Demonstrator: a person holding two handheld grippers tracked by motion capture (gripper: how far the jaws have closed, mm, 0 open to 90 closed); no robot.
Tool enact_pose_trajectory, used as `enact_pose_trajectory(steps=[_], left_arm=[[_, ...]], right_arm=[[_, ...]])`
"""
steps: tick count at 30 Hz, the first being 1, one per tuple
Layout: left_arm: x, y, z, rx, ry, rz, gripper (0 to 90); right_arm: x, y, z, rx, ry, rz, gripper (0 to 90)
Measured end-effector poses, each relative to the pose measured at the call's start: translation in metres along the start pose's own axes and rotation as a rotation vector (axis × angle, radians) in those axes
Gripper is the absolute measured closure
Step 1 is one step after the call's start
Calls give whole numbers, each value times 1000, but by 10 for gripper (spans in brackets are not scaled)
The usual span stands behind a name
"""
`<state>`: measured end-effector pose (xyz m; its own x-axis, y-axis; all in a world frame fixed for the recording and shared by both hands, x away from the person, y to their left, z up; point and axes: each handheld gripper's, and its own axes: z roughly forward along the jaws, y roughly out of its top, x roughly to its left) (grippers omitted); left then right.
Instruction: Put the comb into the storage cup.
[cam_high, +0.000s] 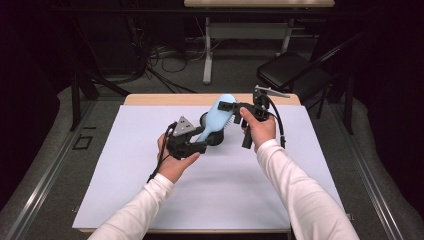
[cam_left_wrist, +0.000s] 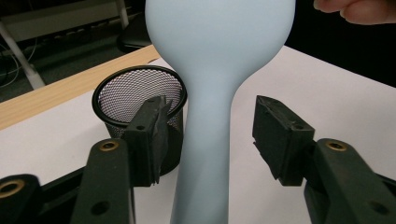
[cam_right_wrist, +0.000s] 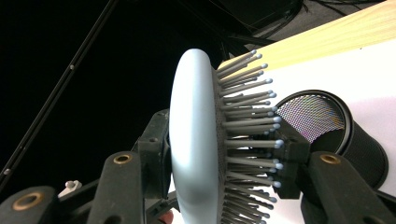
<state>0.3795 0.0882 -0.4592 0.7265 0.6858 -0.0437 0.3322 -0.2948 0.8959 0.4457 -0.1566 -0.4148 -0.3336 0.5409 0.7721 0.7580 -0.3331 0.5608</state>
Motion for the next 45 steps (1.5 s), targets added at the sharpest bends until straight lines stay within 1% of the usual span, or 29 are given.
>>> enact_pose_trajectory(steps=[3,8,13,16,22,25,30,33,35,38,41,43,45], left_arm=[[1,0,-2,-7,-1,7,412],[1,-1,-5,-15,-3,12,385],[0,-2,-8,-24,3,21,349],[0,-2,-10,-35,8,26,345],[1,-1,-18,-48,34,13,345],[3,-1,-20,-44,33,-6,345],[7,-1,-25,-36,44,-24,346],[9,-2,-28,-29,61,-31,346],[12,-2,-31,-27,70,-28,346],[15,-2,-34,-47,93,7,346],[20,-2,-38,-47,116,-2,345],[24,-2,-41,-38,120,-22,340],[27,-3,-43,-38,127,-25,336]], right_arm=[[0,0,0,-2,-5,0,495],[-1,1,-1,-1,-11,-6,494],[-1,0,-1,-1,-12,-8,495],[-1,1,-1,-5,-13,-10,495],[-1,3,-4,-11,-23,-16,494],[-1,6,-5,-14,-32,-19,495],[0,10,-8,-27,-41,-25,495],[2,12,-9,-33,-49,-37,495],[4,14,-10,-37,-52,-42,495],[7,17,-10,-46,-56,-48,495],[11,20,-10,-52,-61,-61,495],[14,21,-10,-58,-63,-69,495],[16,23,-9,-60,-62,-77,495]])
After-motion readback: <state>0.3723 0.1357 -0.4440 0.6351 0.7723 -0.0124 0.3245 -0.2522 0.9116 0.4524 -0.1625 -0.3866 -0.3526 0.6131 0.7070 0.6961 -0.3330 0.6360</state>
